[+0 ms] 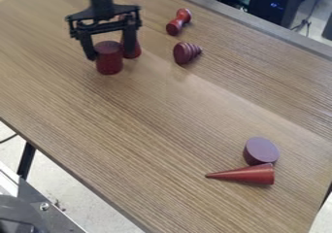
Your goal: Move the cylinder to the left.
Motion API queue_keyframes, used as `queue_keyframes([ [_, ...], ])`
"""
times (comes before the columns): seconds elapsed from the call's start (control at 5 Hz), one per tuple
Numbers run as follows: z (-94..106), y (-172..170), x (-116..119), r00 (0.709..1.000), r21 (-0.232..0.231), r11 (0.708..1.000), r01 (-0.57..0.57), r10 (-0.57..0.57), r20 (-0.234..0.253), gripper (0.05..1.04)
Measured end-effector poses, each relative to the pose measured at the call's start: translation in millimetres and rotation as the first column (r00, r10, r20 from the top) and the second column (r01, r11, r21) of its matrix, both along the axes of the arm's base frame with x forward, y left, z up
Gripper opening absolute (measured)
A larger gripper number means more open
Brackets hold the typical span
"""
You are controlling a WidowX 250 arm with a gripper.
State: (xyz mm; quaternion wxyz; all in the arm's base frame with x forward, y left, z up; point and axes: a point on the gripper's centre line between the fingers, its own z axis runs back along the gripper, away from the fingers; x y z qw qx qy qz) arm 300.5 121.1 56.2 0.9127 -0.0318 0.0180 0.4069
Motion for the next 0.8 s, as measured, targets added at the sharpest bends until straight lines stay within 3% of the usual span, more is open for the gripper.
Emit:
queue_keyframes([
  [0.2, 23.3, -41.8, 6.0, 0.983, 0.056, 0.982, 0.181, -0.180, -0.029, 1.000],
  [0.4, 19.8, -88.1, -5.3, 0.953, 0.037, 0.956, 0.291, -0.286, -0.104, 1.000],
  [0.6, 7.7, -127.5, -13.2, 0.910, -0.067, 0.912, 0.404, -0.408, -0.075, 1.000],
  [0.8, 2.8, -144.4, -15.3, 0.899, -0.119, 0.895, 0.429, -0.436, -0.037, 1.000],
])
